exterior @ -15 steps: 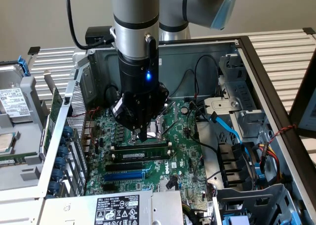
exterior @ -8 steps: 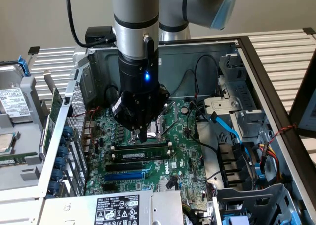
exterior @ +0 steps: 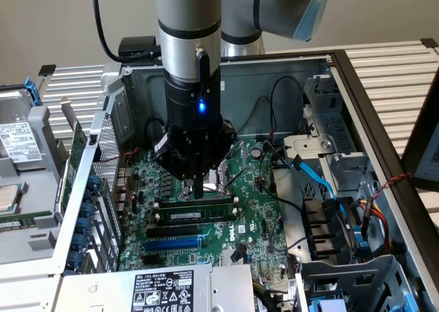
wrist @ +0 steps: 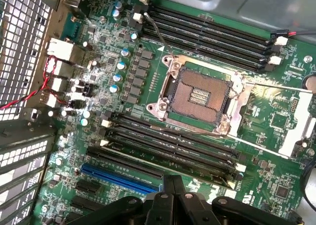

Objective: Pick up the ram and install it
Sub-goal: 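Press down the ram until it locks into place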

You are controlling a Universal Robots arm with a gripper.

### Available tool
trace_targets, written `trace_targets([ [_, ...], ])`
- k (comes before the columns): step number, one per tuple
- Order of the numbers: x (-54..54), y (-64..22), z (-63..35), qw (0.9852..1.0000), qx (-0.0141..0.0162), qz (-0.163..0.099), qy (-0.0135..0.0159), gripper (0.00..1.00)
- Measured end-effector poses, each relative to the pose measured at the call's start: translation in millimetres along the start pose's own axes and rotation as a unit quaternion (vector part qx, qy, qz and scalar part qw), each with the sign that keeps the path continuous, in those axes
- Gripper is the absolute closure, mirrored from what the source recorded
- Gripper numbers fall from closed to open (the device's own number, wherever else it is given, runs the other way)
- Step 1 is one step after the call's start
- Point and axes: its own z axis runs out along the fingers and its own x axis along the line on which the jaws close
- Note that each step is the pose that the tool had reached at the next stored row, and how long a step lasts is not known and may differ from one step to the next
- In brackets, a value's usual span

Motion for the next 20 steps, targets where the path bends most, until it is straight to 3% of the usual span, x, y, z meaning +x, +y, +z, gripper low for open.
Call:
trace_targets([
  [9,-0.1,0.0,0.0,0.9982,-0.0011,0.060,0.0013,0.90],
  [15,-0.1,0.0,0.0,0.9951,-0.0015,0.099,0.0022,0.90],
  [20,-0.1,-0.1,0.1,0.9919,-0.0001,0.127,0.0023,0.90],
])
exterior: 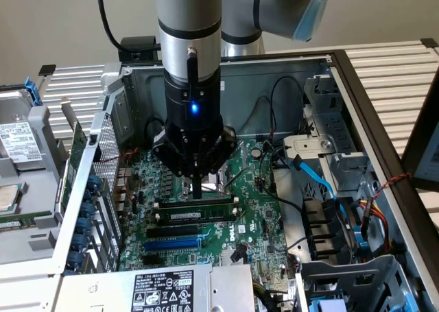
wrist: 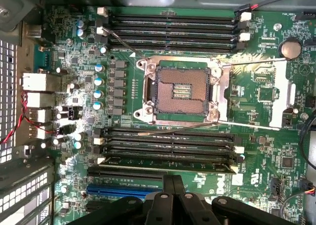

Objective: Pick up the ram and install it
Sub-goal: 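Press down the ram until it locks into place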

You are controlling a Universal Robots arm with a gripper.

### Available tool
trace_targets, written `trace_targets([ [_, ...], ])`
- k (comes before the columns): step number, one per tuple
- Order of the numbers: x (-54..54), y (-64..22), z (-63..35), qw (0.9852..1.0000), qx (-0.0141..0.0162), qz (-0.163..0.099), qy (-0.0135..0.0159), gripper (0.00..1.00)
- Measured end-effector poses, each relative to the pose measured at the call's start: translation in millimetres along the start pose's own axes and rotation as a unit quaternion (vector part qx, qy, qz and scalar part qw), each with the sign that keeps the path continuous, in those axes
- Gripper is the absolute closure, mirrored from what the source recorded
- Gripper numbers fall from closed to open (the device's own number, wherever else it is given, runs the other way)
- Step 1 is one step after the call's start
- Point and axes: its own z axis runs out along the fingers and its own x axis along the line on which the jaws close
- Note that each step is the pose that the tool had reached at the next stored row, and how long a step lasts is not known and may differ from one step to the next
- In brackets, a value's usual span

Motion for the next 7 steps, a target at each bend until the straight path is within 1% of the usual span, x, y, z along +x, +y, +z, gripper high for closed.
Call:
trace_targets([
  [2,0.0,0.0,0.0,1.0000,0.0003,0.003,-0.0009,0.90],
  [7,0.1,0.0,-0.1,1.0000,0.0004,0.003,-0.0009,0.90],
])
